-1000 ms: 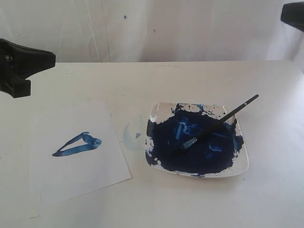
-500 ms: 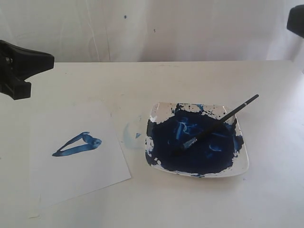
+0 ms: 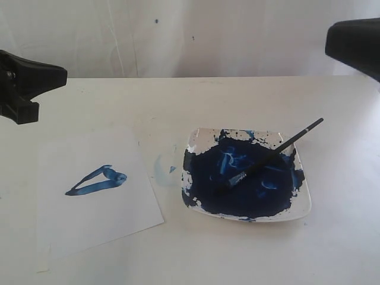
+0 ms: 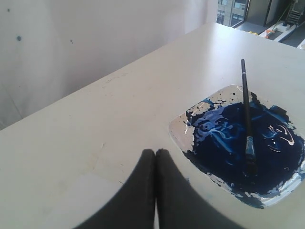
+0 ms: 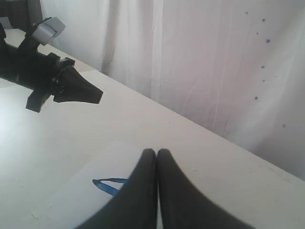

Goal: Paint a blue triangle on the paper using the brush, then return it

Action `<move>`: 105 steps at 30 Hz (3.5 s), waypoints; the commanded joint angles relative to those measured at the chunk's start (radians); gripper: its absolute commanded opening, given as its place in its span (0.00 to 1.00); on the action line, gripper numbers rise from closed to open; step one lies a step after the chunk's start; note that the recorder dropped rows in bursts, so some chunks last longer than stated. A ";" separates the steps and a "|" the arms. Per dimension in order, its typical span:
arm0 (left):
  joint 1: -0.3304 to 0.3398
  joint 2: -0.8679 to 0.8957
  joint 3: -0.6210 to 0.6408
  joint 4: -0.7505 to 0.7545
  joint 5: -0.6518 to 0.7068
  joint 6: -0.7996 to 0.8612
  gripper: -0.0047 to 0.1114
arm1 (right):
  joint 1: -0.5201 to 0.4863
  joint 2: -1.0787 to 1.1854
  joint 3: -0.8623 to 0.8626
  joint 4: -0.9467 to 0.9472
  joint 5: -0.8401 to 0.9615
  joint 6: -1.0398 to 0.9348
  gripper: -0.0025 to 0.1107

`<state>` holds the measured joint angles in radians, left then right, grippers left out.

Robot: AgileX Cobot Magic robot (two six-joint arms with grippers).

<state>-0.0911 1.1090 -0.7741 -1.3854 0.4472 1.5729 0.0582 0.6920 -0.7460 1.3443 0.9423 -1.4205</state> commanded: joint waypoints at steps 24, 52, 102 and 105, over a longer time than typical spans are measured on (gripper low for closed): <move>-0.003 -0.002 0.005 -0.012 -0.011 -0.003 0.04 | 0.021 -0.324 0.303 0.030 -0.600 0.464 0.02; -0.003 -0.002 0.005 -0.014 -0.014 -0.003 0.04 | -0.154 -0.692 0.631 -0.942 -0.911 1.543 0.02; -0.003 -0.002 0.005 -0.012 -0.014 -0.003 0.04 | -0.058 -0.692 0.746 -1.424 -0.605 1.462 0.02; -0.003 -0.002 0.005 -0.012 -0.014 -0.003 0.04 | -0.058 -0.692 0.746 -1.424 -0.607 1.462 0.02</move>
<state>-0.0911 1.1090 -0.7741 -1.3854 0.4222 1.5729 0.0000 0.0056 -0.0010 -0.0687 0.3434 0.0416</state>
